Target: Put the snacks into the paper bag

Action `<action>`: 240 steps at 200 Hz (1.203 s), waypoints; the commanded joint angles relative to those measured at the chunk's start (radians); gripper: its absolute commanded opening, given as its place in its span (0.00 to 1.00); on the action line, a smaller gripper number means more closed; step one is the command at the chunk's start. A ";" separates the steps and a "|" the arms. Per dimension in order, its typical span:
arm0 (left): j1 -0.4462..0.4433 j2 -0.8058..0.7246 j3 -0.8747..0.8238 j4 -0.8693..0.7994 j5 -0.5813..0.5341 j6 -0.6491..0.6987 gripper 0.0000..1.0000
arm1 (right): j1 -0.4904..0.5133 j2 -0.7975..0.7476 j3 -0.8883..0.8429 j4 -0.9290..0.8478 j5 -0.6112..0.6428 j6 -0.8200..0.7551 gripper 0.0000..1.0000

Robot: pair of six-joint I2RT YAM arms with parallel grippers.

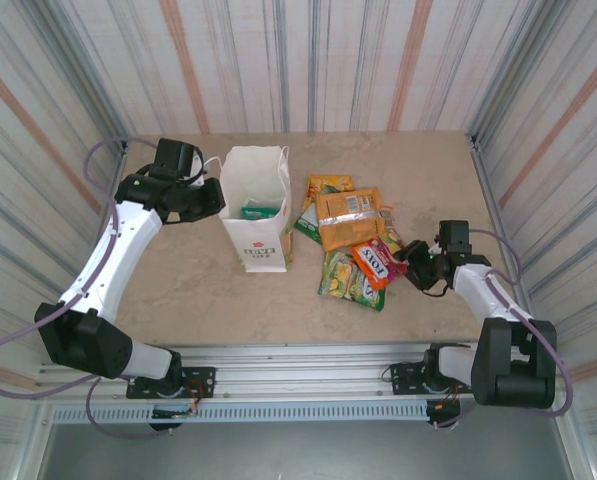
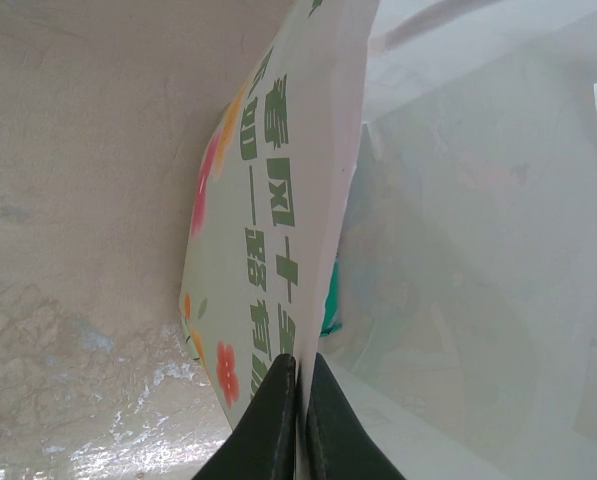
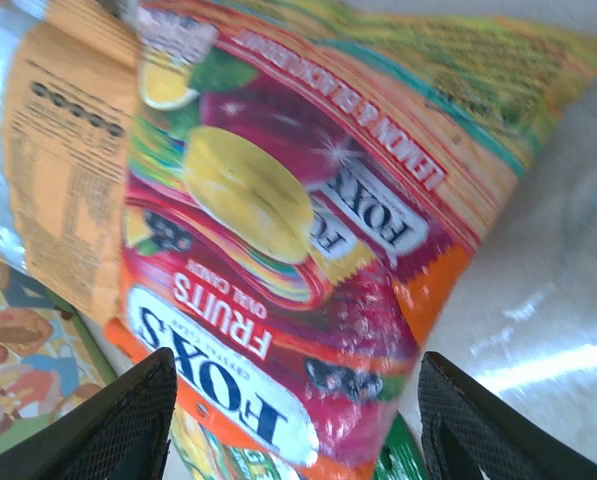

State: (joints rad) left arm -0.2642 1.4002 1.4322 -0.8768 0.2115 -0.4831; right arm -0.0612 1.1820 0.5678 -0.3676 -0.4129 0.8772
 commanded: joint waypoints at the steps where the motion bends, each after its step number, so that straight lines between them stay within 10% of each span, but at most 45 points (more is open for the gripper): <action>1: -0.009 -0.018 0.006 -0.019 -0.006 0.021 0.09 | -0.003 -0.049 -0.039 -0.105 0.012 -0.025 0.65; 126: -0.009 -0.023 0.011 -0.029 -0.011 0.023 0.09 | -0.005 0.124 -0.145 0.340 -0.089 0.092 0.60; 240: -0.007 -0.028 0.023 -0.054 -0.037 0.032 0.09 | -0.004 0.013 -0.119 0.514 -0.051 -0.026 0.11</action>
State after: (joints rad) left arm -0.2642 1.3975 1.4342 -0.8925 0.1886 -0.4683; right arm -0.0612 1.2335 0.4210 0.1421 -0.4648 0.9138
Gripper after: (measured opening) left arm 0.086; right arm 0.152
